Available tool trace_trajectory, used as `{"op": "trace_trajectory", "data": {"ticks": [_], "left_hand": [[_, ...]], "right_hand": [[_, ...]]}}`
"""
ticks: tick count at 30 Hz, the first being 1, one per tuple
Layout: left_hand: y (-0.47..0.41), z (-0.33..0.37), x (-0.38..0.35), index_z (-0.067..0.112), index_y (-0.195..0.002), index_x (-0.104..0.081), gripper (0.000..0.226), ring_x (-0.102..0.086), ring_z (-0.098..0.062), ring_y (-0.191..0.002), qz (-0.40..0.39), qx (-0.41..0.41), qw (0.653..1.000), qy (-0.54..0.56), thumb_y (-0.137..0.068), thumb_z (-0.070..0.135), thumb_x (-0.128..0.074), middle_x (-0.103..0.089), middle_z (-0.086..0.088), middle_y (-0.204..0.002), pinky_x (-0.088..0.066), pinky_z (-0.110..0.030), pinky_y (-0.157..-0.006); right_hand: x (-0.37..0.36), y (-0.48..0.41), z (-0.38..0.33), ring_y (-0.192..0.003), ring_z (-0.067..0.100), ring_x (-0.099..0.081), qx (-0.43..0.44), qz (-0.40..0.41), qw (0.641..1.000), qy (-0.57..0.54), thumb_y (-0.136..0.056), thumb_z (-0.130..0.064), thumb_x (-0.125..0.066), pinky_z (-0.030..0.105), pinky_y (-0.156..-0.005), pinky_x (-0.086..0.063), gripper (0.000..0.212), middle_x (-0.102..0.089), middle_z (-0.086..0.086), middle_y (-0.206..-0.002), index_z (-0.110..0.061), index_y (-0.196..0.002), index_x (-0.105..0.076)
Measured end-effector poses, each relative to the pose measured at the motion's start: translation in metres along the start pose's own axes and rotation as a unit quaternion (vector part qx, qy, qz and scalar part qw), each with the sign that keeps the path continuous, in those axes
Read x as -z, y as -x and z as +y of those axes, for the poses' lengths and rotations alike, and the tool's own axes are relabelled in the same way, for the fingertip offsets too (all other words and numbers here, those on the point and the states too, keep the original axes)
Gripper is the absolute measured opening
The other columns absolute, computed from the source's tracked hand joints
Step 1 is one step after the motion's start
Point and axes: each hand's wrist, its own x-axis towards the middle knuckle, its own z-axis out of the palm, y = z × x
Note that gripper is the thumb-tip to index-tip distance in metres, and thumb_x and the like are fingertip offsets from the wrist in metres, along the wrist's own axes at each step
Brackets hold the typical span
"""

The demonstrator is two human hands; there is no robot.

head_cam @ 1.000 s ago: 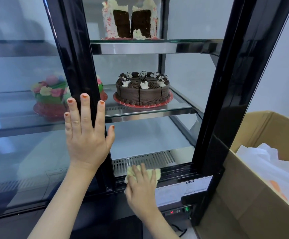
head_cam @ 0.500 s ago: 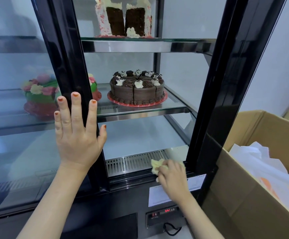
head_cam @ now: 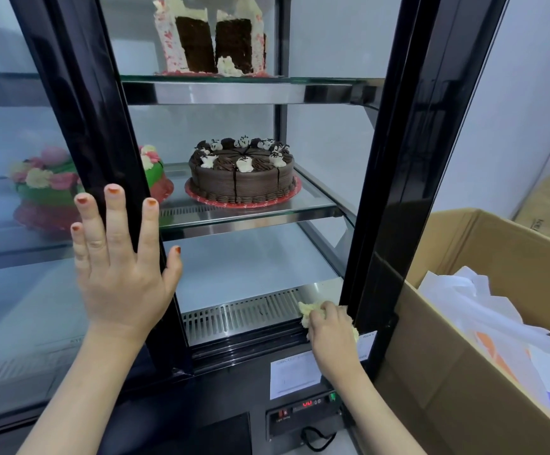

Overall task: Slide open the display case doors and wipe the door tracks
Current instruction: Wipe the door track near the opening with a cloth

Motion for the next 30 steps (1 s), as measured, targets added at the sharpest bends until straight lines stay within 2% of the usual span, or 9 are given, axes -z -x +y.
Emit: {"op": "trace_trajectory", "data": {"ticks": [2,3,5,7,11,15,22,27,30], "left_hand": [[-0.001,-0.001,0.0,0.003,-0.144,-0.027,0.063,0.005,-0.034,-0.142,-0.003,-0.002,1.0,0.001,-0.091,0.024,-0.051,-0.027,-0.032,-0.143,-0.001,-0.044,-0.116],[-0.001,0.0,0.001,0.003,-0.144,-0.026,0.063,0.006,-0.034,-0.142,-0.003,-0.003,1.0,0.001,-0.091,0.025,-0.051,-0.027,-0.032,-0.143,-0.001,-0.044,-0.116],[-0.001,0.0,0.001,0.003,-0.145,-0.026,0.063,0.006,-0.033,-0.142,-0.003,0.0,1.0,0.0,-0.091,0.025,-0.051,-0.027,-0.032,-0.143,-0.001,-0.044,-0.116],[0.0,0.001,0.001,0.003,-0.145,-0.026,0.063,0.007,-0.033,-0.142,-0.001,0.003,1.0,0.0,-0.091,0.025,-0.051,-0.026,-0.032,-0.143,-0.001,-0.043,-0.116],[0.0,0.0,0.0,0.003,-0.145,-0.025,0.063,0.006,-0.033,-0.142,-0.002,0.0,1.0,0.0,-0.091,0.025,-0.05,-0.026,-0.032,-0.143,0.0,-0.043,-0.116],[0.0,0.0,0.001,0.004,-0.145,-0.025,0.064,0.006,-0.033,-0.142,-0.001,-0.001,1.0,-0.001,-0.09,0.024,-0.05,-0.025,-0.031,-0.144,-0.001,-0.043,-0.116],[0.001,0.0,-0.001,0.006,-0.146,-0.024,0.064,0.005,-0.033,-0.142,0.008,-0.004,1.0,-0.006,-0.091,0.027,-0.049,-0.022,-0.026,-0.146,-0.002,-0.043,-0.116],[0.001,0.001,-0.001,0.008,-0.146,-0.022,0.064,0.006,-0.032,-0.142,0.005,0.001,1.0,0.0,-0.092,0.028,-0.048,-0.02,-0.025,-0.146,-0.002,-0.043,-0.116],[0.001,0.0,-0.002,0.008,-0.147,-0.021,0.065,0.006,-0.032,-0.142,0.007,0.0,1.0,0.0,-0.092,0.028,-0.048,-0.02,-0.025,-0.146,-0.001,-0.042,-0.116]], "right_hand": [[0.002,-0.01,0.002,-0.051,0.028,-0.051,-0.031,-0.037,0.999,-0.003,-0.053,0.004,-0.076,0.036,-0.044,-0.045,0.023,-0.052,0.011,-0.063,-0.005,-0.057,-0.055],[0.001,-0.013,0.002,-0.05,0.028,-0.05,-0.051,-0.046,0.998,0.002,-0.052,0.006,-0.075,0.036,-0.042,-0.044,0.024,-0.051,0.011,-0.061,-0.005,-0.056,-0.055],[0.004,-0.012,-0.005,-0.049,0.029,-0.05,-0.077,-0.043,0.996,0.009,-0.063,-0.001,-0.06,0.036,-0.043,-0.043,0.01,-0.051,0.012,-0.06,-0.005,-0.055,-0.056],[0.001,-0.008,-0.02,-0.051,0.028,-0.052,-0.07,-0.029,0.997,-0.022,-0.068,-0.015,-0.039,0.033,-0.046,-0.045,0.026,-0.053,0.011,-0.061,-0.005,-0.054,-0.058],[-0.001,0.007,-0.075,-0.059,0.018,-0.053,0.007,-0.025,0.997,-0.073,-0.066,-0.022,-0.045,0.021,-0.053,-0.043,0.021,-0.057,0.002,-0.07,-0.012,-0.055,-0.061],[-0.004,0.012,-0.061,-0.072,0.016,-0.052,0.054,-0.041,0.994,-0.089,-0.074,-0.028,-0.041,0.022,-0.057,-0.045,0.029,-0.06,0.0,-0.081,-0.014,-0.06,-0.062],[0.002,-0.005,0.006,-0.062,0.029,-0.055,-0.037,-0.011,0.998,-0.046,-0.074,-0.022,-0.036,0.038,-0.051,-0.048,0.038,-0.061,0.008,-0.075,-0.002,-0.057,-0.064],[0.0,0.005,-0.054,-0.073,0.019,-0.041,-0.007,-0.017,0.997,-0.071,-0.067,-0.024,-0.043,0.03,-0.055,-0.048,0.029,-0.059,0.003,-0.074,-0.008,-0.059,-0.065],[-0.001,0.015,-0.104,-0.069,0.016,-0.053,0.03,-0.065,0.989,-0.126,-0.063,-0.027,-0.039,0.025,-0.058,-0.05,0.03,-0.061,0.0,-0.077,-0.015,-0.059,-0.066]]}}
